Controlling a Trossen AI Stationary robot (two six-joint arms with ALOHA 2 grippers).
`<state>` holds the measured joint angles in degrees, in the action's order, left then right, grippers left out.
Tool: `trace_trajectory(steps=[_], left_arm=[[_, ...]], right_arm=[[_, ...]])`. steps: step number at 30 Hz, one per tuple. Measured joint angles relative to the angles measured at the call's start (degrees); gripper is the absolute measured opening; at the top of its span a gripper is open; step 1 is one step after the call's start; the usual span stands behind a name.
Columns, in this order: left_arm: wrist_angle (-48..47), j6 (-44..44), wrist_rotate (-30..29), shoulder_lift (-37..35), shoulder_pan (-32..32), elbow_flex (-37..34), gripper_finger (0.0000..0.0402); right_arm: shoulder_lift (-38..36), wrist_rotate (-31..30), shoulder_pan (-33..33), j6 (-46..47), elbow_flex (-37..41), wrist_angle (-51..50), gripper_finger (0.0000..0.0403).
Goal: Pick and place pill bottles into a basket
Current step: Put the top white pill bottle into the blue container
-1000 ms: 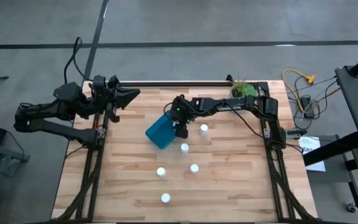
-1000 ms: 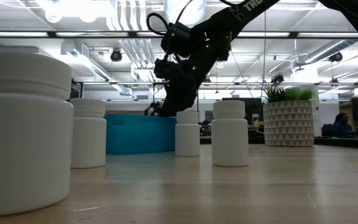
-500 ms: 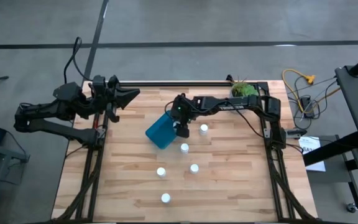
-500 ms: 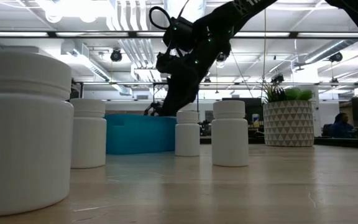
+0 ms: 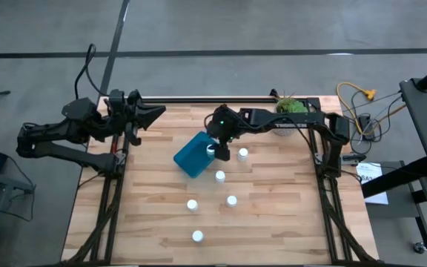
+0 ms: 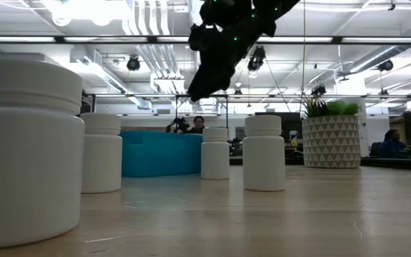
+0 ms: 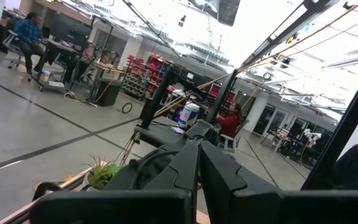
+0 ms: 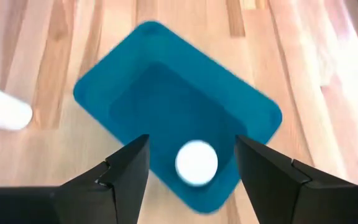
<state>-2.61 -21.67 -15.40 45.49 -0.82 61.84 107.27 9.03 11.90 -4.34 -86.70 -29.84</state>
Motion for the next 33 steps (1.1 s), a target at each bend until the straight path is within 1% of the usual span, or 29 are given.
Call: trace_trajectory(steps=[9,17,25,33], left_arm=[[0.0,0.0,0.0,-0.2,0.0,0.0,0.0000],[0.0,0.0,0.0,0.2,0.0,0.0,0.0000],[0.3,0.0,0.0,0.3,0.0,0.0,0.0000],[0.5,0.0,0.0,0.1,0.0,0.0,0.0000]], right_arm=[[-1.9,0.1,-0.3,0.7,0.0,-9.4,0.0257],[-5.2,0.1,-0.5,0.7,1.2,-11.9,0.0271],[-10.2,0.0,-0.6,1.2,7.8,-11.1,0.0267],[-17.4,0.0,-0.6,4.0,17.5,-4.3,0.0269]])
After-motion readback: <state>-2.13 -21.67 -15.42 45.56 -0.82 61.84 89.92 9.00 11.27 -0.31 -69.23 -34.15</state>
